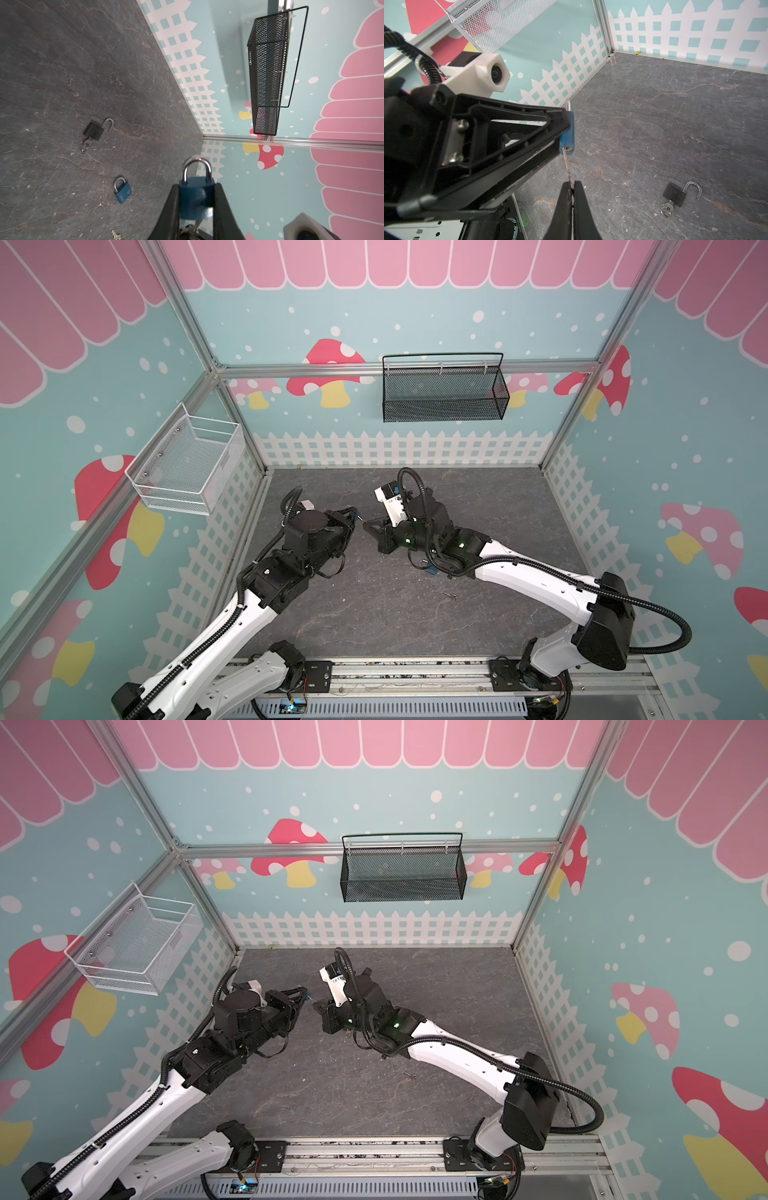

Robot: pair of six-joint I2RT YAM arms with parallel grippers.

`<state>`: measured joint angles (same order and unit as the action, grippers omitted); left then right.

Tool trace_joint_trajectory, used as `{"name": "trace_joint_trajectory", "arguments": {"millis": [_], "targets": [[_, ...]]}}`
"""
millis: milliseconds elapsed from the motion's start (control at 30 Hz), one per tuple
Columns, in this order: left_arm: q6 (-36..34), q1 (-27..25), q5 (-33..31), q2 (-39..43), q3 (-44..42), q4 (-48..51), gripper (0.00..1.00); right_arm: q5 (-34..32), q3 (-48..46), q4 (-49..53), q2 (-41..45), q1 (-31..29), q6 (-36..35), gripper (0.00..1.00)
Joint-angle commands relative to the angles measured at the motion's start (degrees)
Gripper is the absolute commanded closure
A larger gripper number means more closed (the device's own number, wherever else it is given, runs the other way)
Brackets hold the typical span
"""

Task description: Unlock with the key

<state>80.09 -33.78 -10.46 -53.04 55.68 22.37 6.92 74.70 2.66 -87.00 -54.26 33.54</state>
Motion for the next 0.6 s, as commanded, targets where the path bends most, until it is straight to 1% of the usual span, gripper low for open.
{"name": "trace_joint_trajectory", "arguments": {"millis": [0, 267, 467, 567], "targets": [[-0.9, -0.4, 1.1, 1.0, 0.9, -0.9, 1.00, -0.3, 0.2, -0.2, -1.2, 0.6, 0.5, 1.00], [-1.7, -0.3, 1.8, 0.2, 0.8, -1.3, 1.00, 0.4, 1.8, 0.5, -1.6, 0.6, -0.4, 1.00], [-4.9, -0.4, -0.4, -1.0, 2.6, 2.9, 1.00, 2.0, 4.0, 2.2, -1.6, 0.5, -1.1, 1.00], [-5.5, -0.3, -1.0, -1.3, 2.8, 2.9, 1.00, 2.6, 4.0, 2.1, -1.5, 0.2, -1.0, 1.00]]}}
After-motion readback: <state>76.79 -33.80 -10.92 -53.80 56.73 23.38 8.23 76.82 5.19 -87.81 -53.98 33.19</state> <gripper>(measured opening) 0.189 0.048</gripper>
